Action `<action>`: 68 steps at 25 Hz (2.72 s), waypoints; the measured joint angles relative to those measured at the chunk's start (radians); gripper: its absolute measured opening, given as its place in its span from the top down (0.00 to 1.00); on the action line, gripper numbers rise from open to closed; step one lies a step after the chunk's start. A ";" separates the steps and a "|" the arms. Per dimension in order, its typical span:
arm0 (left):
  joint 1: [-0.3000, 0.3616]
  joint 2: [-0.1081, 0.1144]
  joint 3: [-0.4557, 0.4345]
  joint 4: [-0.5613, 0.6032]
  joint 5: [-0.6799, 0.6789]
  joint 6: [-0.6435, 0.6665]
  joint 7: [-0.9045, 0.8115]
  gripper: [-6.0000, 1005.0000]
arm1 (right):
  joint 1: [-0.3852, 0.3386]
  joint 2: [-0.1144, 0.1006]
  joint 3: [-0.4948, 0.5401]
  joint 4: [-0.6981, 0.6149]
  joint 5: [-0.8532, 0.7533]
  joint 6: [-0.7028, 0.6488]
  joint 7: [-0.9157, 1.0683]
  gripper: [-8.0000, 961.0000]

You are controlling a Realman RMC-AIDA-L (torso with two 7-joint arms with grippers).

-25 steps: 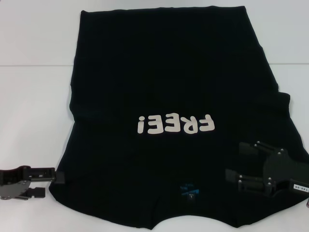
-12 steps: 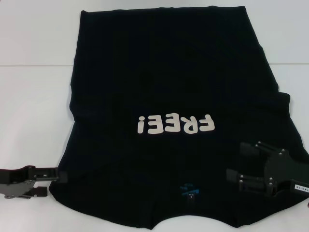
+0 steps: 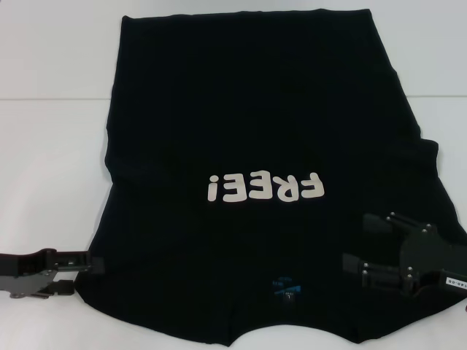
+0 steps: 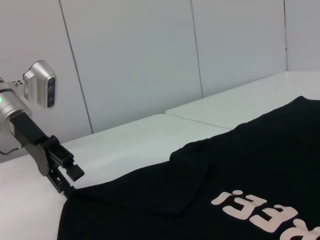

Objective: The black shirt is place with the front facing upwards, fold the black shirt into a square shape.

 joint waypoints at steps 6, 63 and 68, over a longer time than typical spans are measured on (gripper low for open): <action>-0.004 -0.002 0.001 -0.001 0.000 -0.006 0.002 0.06 | 0.003 0.000 0.000 0.002 0.000 0.000 0.000 0.04; -0.031 -0.014 0.032 -0.019 -0.007 -0.027 0.044 1.00 | 0.000 -0.042 0.000 -0.267 -0.071 -0.065 0.572 0.04; -0.030 -0.015 0.031 -0.018 -0.010 -0.021 0.066 1.00 | 0.079 -0.150 -0.003 -0.366 -0.294 -0.152 1.136 0.04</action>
